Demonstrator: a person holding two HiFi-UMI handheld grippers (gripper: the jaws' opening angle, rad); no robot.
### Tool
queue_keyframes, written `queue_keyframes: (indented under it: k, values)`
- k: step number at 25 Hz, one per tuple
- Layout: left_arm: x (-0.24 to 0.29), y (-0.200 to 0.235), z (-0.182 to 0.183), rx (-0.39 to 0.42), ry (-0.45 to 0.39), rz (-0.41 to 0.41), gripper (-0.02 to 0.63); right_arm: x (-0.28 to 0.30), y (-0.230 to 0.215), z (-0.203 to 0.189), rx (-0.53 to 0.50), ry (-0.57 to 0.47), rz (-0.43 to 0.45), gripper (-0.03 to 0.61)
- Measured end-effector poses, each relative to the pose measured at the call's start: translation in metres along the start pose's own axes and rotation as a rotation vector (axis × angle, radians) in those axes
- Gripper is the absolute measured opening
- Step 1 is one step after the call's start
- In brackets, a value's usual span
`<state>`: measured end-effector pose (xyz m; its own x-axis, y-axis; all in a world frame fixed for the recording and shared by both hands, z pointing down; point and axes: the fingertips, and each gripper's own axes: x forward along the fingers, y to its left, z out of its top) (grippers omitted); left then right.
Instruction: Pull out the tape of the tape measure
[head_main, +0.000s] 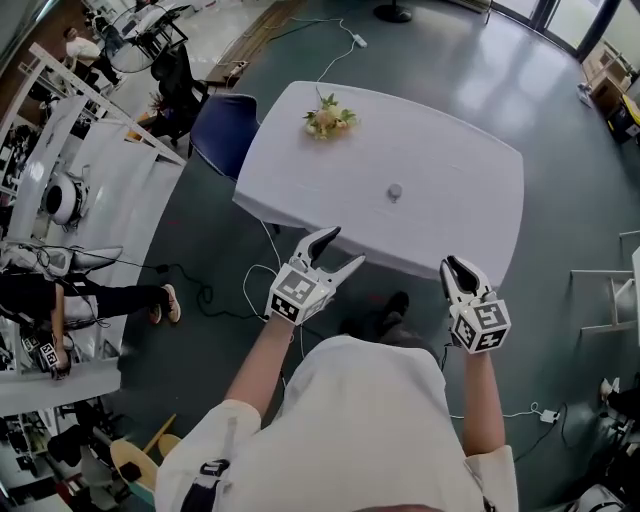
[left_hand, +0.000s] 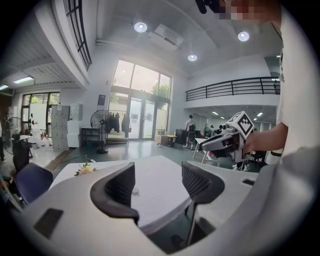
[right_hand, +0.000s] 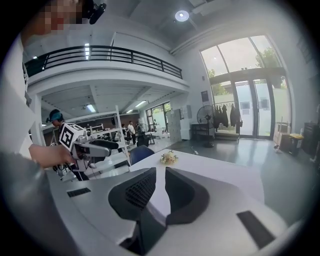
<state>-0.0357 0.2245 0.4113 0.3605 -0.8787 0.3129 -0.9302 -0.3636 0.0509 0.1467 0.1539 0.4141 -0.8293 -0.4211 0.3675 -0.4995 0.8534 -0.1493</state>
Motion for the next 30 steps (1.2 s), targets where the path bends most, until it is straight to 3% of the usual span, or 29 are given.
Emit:
queue_keyframes:
  k: [14, 20, 30]
  values:
    - [0.103, 0.032, 0.018, -0.091, 0.018, 0.138, 0.290, 0.069, -0.105, 0.023, -0.049, 0.057, 0.165, 0.058]
    - [0.123, 0.033, 0.022, -0.119, 0.048, 0.178, 0.290, 0.078, -0.128, 0.028, -0.046, 0.083, 0.222, 0.058]
    - [0.148, 0.054, -0.005, -0.100, 0.134, 0.120, 0.290, 0.110, -0.138, 0.009, -0.002, 0.122, 0.225, 0.058]
